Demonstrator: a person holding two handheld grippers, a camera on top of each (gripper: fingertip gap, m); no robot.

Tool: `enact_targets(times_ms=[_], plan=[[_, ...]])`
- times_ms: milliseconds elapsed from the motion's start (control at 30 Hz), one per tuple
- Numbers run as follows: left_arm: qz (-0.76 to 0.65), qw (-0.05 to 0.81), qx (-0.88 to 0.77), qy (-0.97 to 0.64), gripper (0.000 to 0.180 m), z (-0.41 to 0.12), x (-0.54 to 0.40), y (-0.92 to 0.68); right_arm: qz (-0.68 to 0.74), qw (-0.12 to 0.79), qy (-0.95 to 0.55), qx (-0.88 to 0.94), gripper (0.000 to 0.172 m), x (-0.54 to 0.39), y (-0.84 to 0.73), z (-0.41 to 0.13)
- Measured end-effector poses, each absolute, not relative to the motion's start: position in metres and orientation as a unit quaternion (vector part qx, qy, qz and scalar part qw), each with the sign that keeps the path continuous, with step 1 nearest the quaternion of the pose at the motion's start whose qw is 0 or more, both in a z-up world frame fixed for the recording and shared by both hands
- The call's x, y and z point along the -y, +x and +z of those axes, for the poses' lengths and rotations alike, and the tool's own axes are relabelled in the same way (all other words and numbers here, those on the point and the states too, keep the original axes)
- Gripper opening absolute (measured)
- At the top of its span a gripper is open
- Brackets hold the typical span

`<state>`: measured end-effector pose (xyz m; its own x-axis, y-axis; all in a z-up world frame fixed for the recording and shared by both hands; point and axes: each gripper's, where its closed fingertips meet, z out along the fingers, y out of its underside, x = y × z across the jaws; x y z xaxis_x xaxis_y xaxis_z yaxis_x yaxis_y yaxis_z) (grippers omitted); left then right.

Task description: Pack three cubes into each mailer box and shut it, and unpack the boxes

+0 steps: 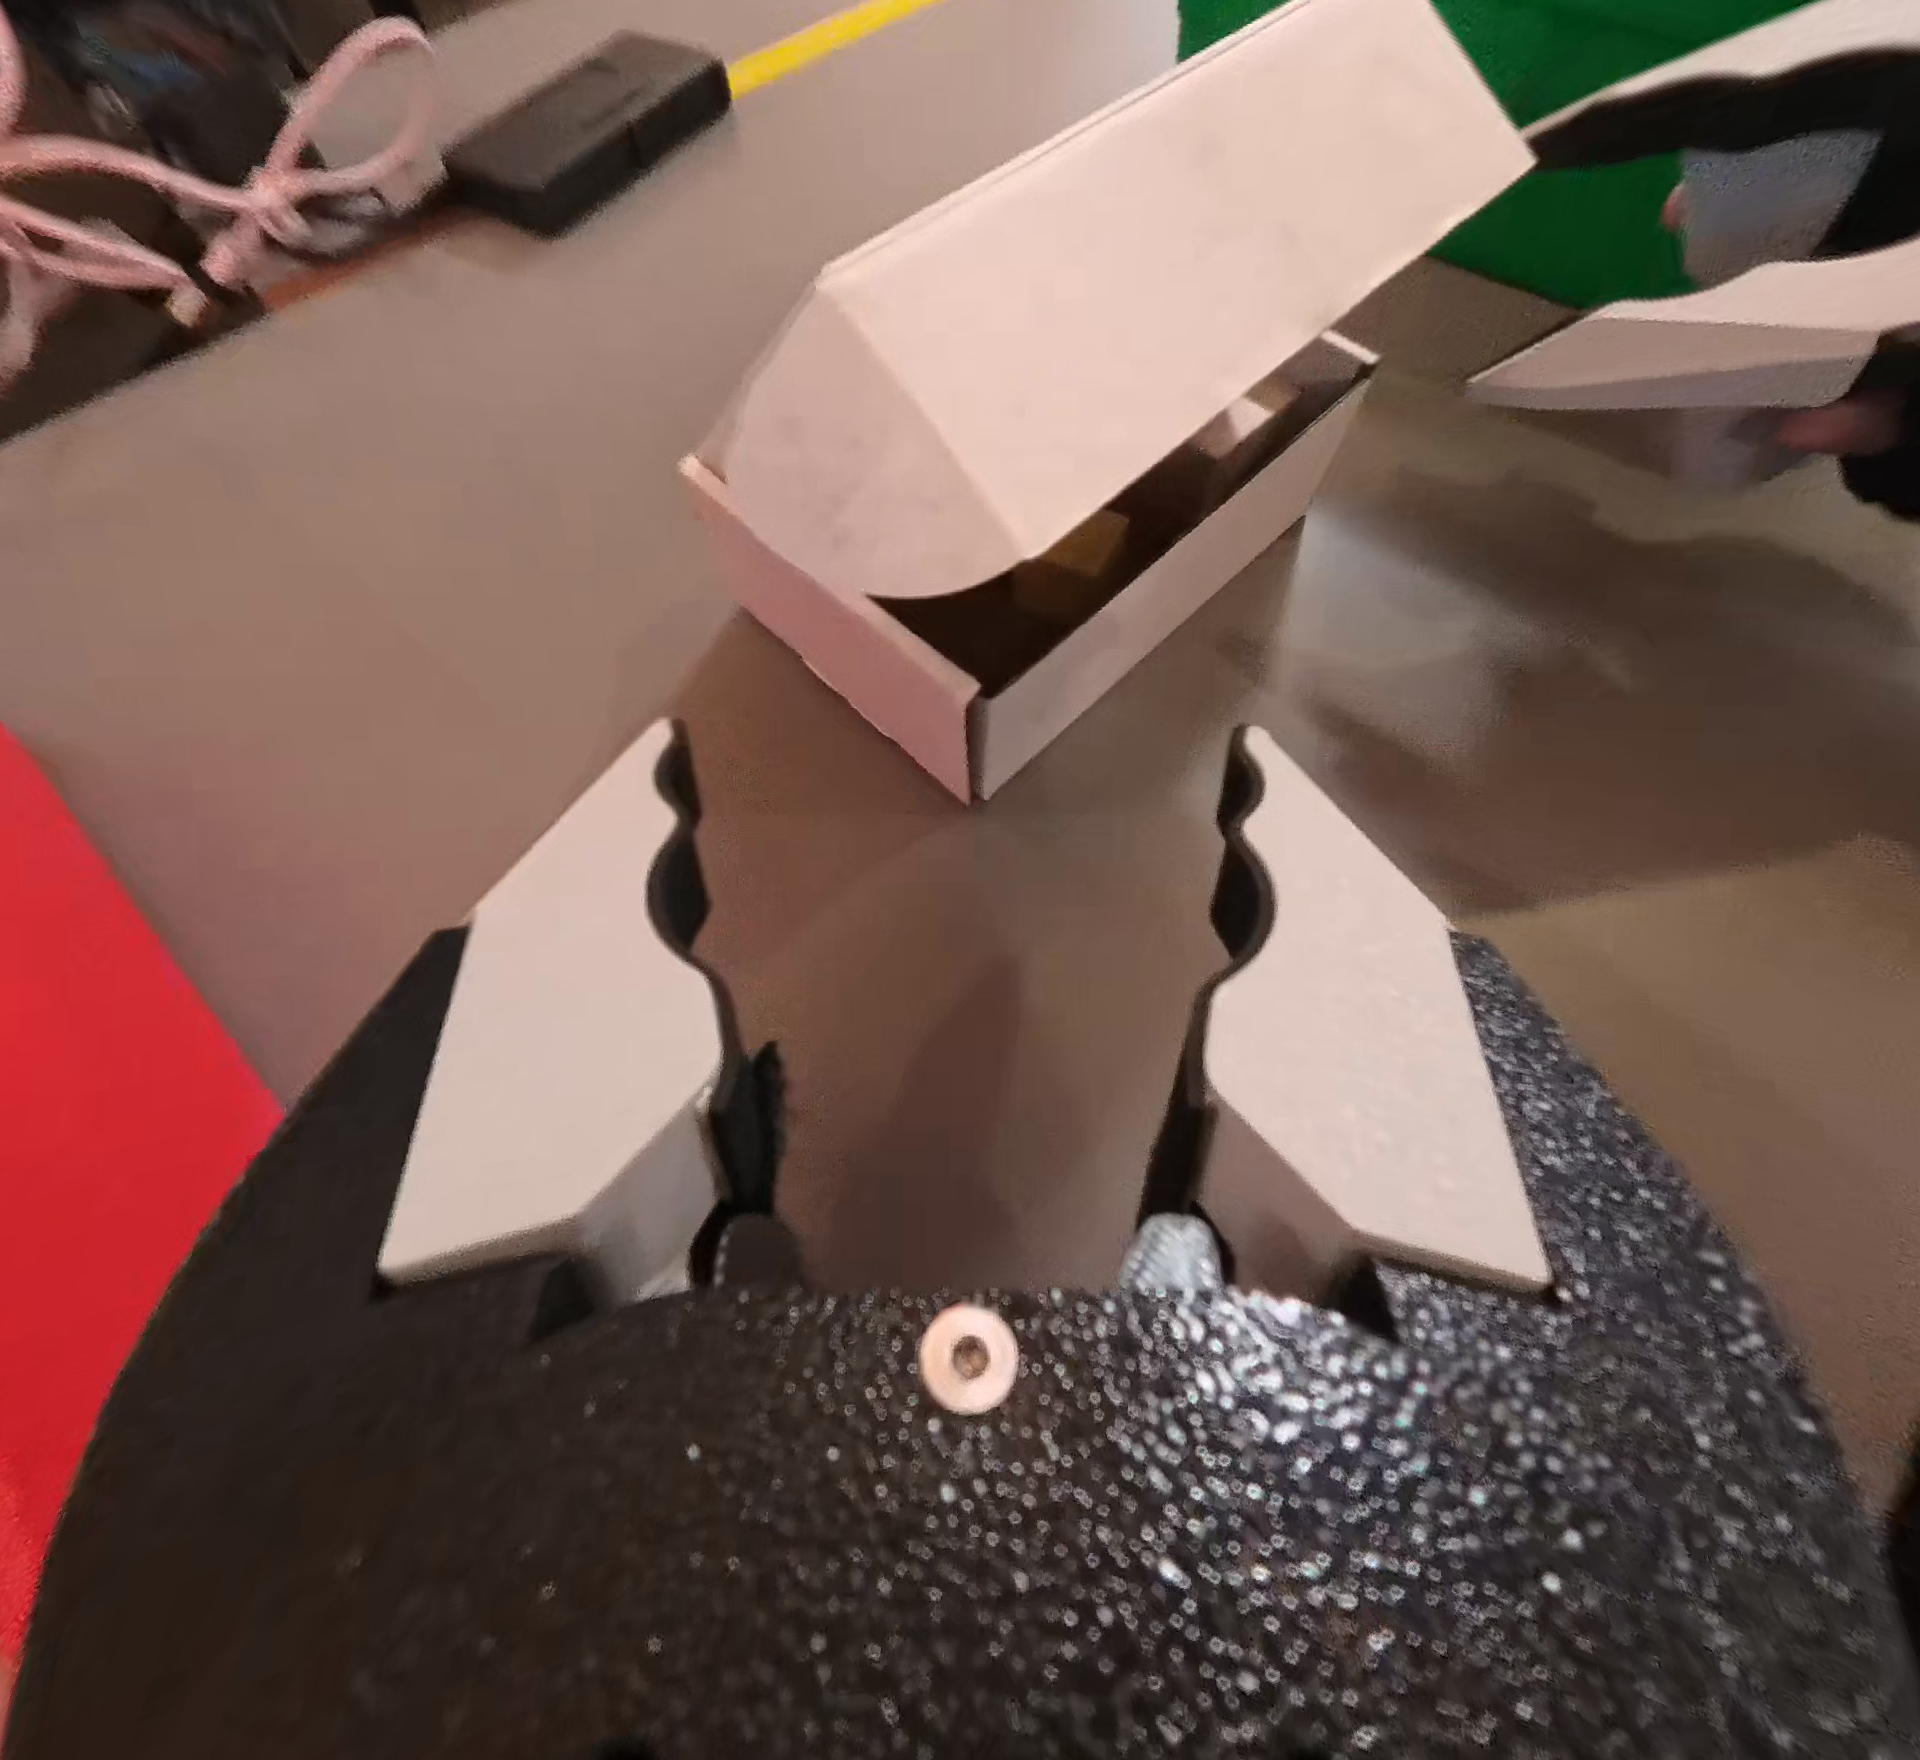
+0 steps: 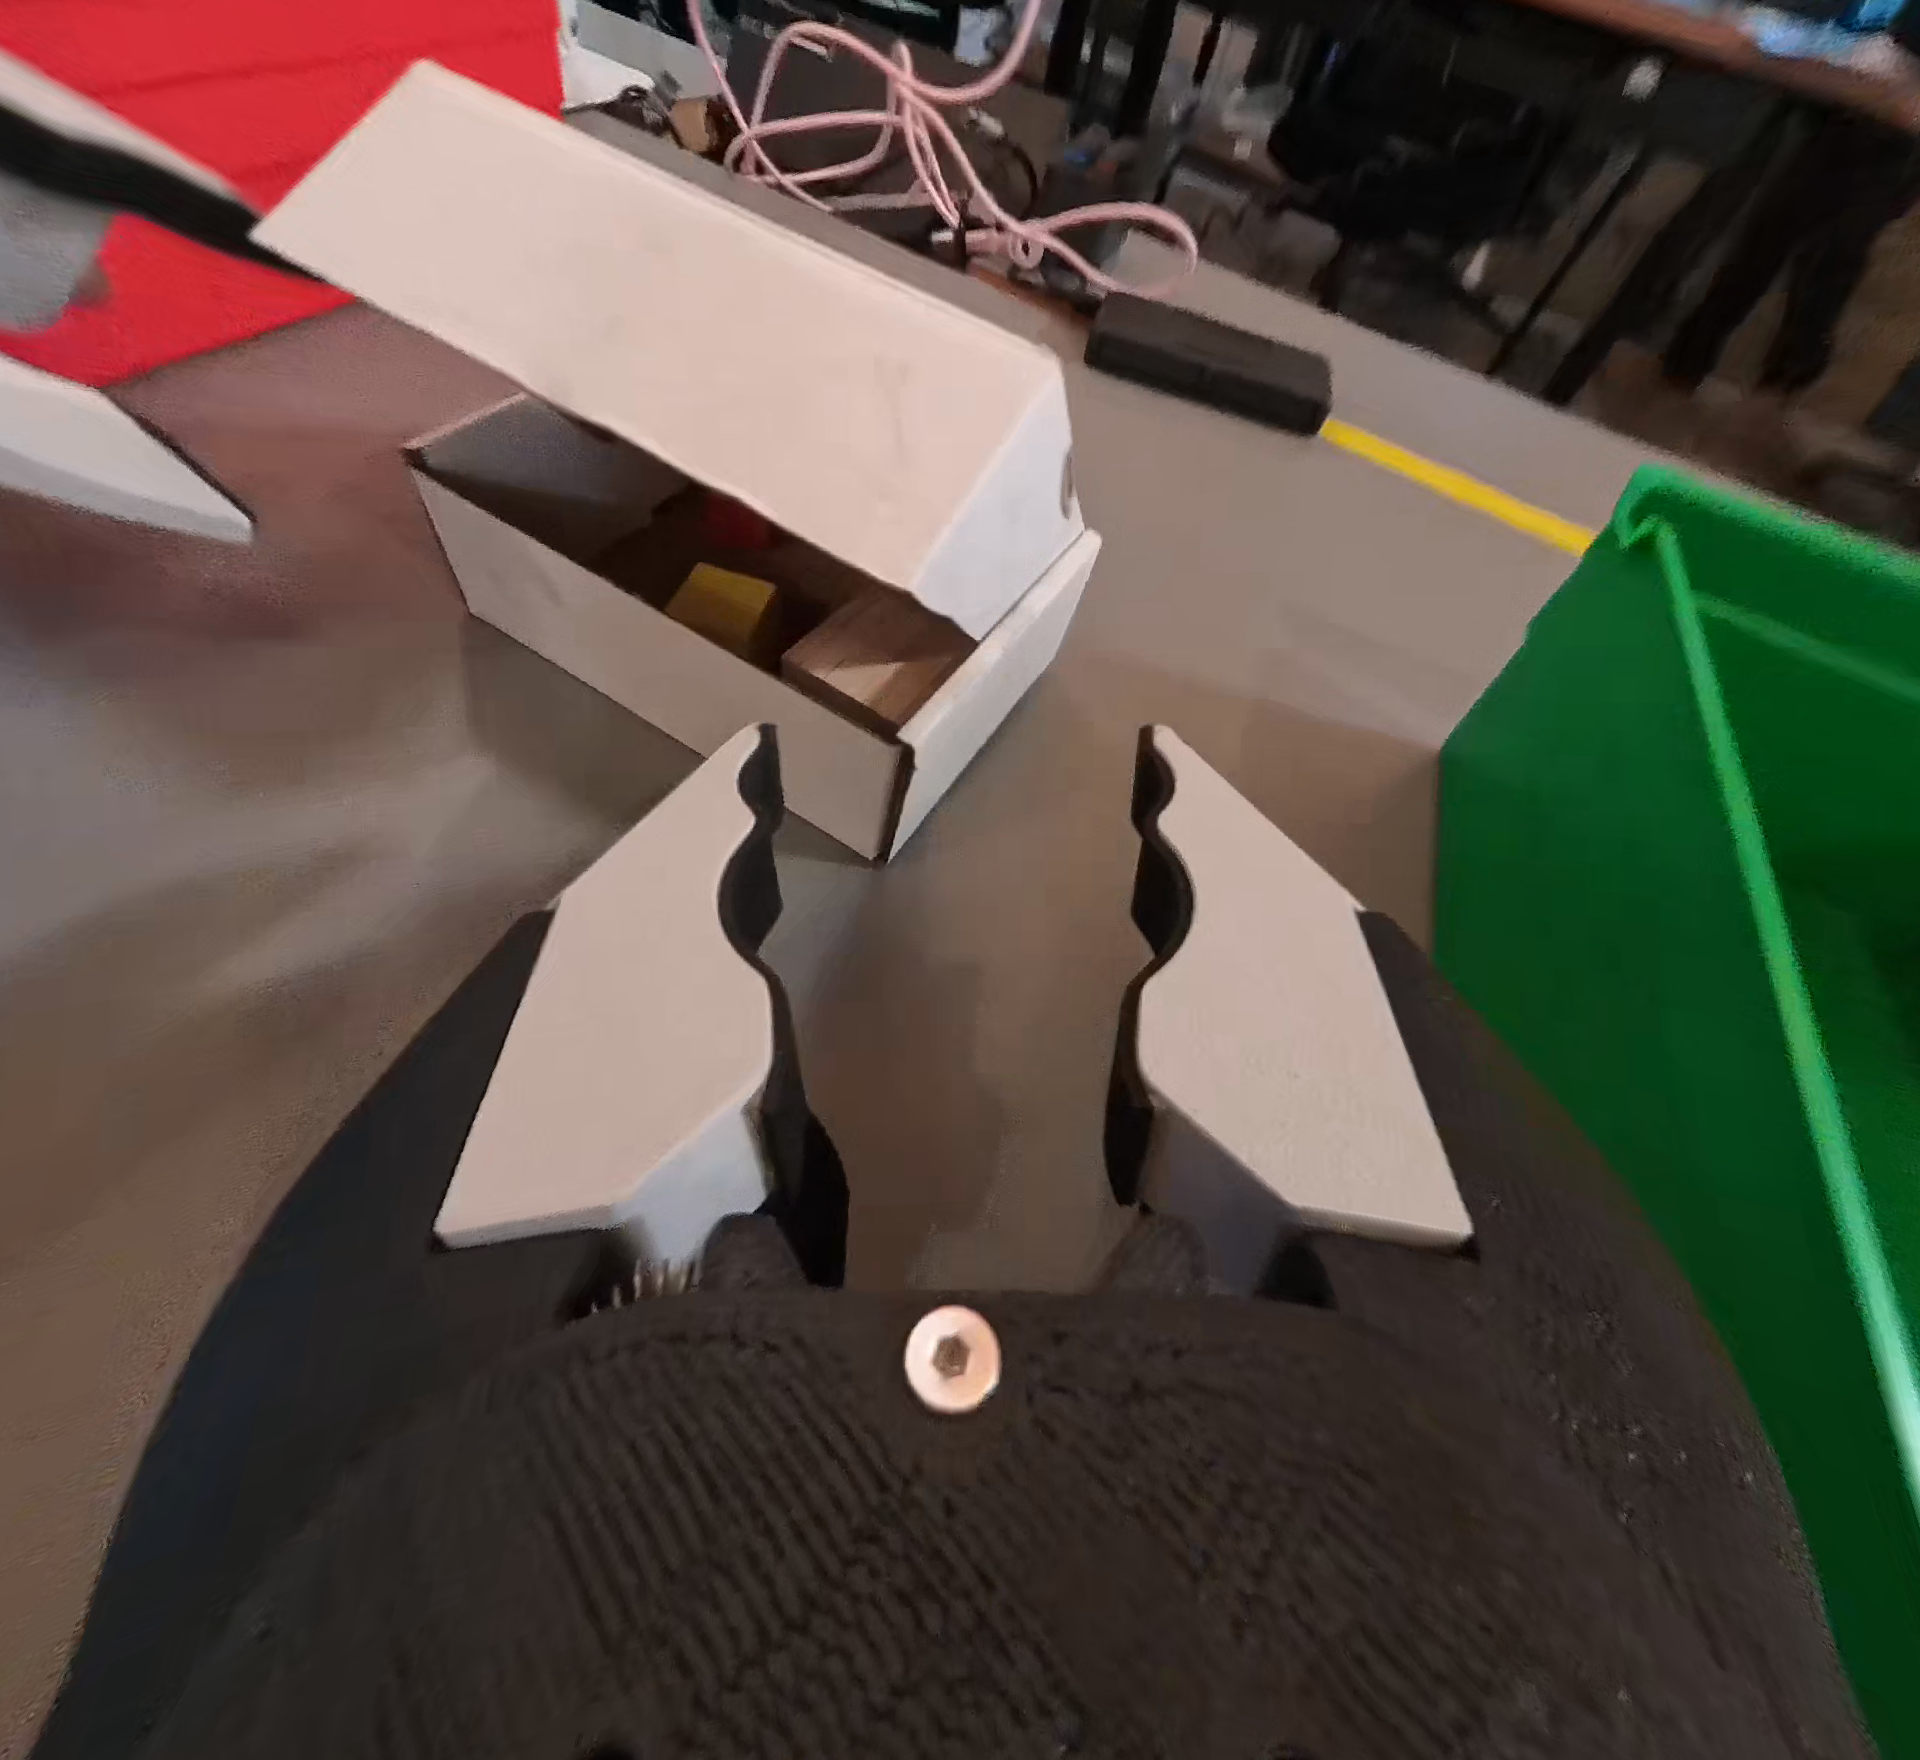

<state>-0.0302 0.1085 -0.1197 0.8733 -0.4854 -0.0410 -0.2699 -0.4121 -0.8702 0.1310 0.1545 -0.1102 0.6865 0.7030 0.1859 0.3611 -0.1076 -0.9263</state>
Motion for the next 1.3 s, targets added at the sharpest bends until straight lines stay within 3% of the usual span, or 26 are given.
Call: enact_targets(times_ms=[33,200,300,400,500,600,667,767,833,1000,1067,1200,1300], plan=[[-0.092,0.509,-0.242,-0.821,0.105,-0.116,-0.109,-0.032,0.134,0.573,-0.712,0.384,0.069,-0.154,0.13,-0.107],[0.06,0.531,-0.406,-0.742,0.146,-0.111,-0.116,-0.024,-0.008,0.614,-0.595,0.518,0.103,-0.148,0.104,-0.096],[0.135,0.56,-0.499,-0.647,0.133,-0.094,-0.119,-0.003,-0.065,0.613,-0.514,0.597,0.108,-0.137,0.081,-0.088],[0.076,0.577,-0.529,-0.618,0.134,-0.079,-0.112,0.024,-0.004,0.609,-0.489,0.624,0.111,-0.125,0.06,-0.07],[0.007,0.543,-0.53,-0.652,0.145,-0.085,-0.117,0.033,0.093,0.559,-0.529,0.632,0.124,-0.125,0.048,-0.071],[-0.033,0.485,-0.533,-0.692,0.145,-0.111,-0.118,0.032,0.125,0.483,-0.582,0.642,0.129,-0.133,0.05,-0.099],[-0.051,0.443,-0.543,-0.712,0.134,-0.13,-0.108,0.031,0.134,0.425,-0.613,0.652,0.128,-0.128,0.056,-0.126],[-0.068,0.392,-0.541,-0.741,0.137,-0.164,-0.098,0.031,0.139,0.383,-0.636,0.655,0.127,-0.121,0.06,-0.159],[-0.037,0.413,-0.534,-0.737,0.13,-0.166,-0.104,0.029,0.14,0.401,-0.635,0.645,0.124,-0.123,0.059,-0.159],[-0.033,0.407,-0.541,-0.736,0.134,-0.166,-0.1,0.028,0.157,0.404,-0.634,0.64,0.127,-0.119,0.058,-0.155],[-0.012,0.427,-0.534,-0.729,0.138,-0.161,-0.1,0.022,0.126,0.45,-0.609,0.641,0.13,-0.122,0.061,-0.145],[-0.003,0.49,-0.496,-0.717,0.137,-0.145,-0.098,0.005,0.034,0.537,-0.523,0.661,0.113,-0.124,0.066,-0.126],[-0.008,0.518,-0.466,-0.717,0.136,-0.139,-0.096,-0.005,-0.052,0.539,-0.463,0.701,0.102,-0.122,0.059,-0.139]])
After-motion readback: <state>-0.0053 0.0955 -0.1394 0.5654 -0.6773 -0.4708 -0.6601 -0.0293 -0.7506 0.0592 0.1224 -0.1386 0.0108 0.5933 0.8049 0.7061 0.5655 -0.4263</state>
